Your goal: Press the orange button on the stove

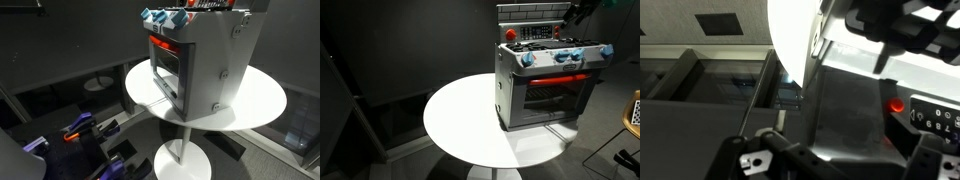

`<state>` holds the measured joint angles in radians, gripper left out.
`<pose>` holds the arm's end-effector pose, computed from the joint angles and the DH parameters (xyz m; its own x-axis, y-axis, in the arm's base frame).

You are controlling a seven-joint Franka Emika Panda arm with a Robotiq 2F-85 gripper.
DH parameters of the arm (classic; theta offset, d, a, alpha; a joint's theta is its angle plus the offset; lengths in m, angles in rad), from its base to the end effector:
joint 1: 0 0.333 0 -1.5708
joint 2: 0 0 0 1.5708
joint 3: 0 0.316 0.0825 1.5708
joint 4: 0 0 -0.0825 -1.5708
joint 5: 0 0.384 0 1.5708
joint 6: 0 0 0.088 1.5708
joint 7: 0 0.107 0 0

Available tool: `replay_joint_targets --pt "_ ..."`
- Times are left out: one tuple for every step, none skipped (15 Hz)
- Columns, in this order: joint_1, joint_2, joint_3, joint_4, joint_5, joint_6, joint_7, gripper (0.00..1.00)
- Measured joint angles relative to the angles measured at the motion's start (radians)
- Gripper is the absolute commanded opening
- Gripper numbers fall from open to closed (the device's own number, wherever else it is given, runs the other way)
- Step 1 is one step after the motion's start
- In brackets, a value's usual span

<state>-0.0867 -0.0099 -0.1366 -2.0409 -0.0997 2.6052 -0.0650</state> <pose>0.5777 -0.1293 0.5110 0.8455 -0.0389 0.5325 -0.1226 -0.9848 0.1227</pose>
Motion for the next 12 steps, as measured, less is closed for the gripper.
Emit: replay_joint_targets --pt "-0.001 0.000 0.000 0.000 -0.002 0.000 0.002 1.00" --pt "-0.001 0.000 0.000 0.000 -0.003 0.000 0.002 1.00" --pt "-0.001 0.000 0.000 0.000 -0.003 0.000 0.002 1.00" --pt "-0.001 0.000 0.000 0.000 -0.004 -0.001 0.002 1.00" --pt "-0.001 0.000 0.001 0.000 -0.004 -0.003 0.002 1.00" --pt "-0.001 0.000 0.002 0.000 -0.004 -0.008 0.002 1.00" --pt "-0.001 0.000 0.004 0.000 -0.004 -0.014 0.002 1.00" --pt "-0.001 0.000 0.005 0.000 -0.004 -0.018 0.002 1.00" --pt "-0.001 0.000 0.006 0.000 -0.004 -0.022 0.002 1.00" --pt "-0.001 0.000 0.008 0.000 -0.004 -0.022 0.002 1.00" --pt "-0.001 0.000 0.009 0.000 -0.004 -0.022 0.002 1.00" --pt "-0.001 0.000 0.010 0.000 -0.004 -0.022 0.002 1.00"
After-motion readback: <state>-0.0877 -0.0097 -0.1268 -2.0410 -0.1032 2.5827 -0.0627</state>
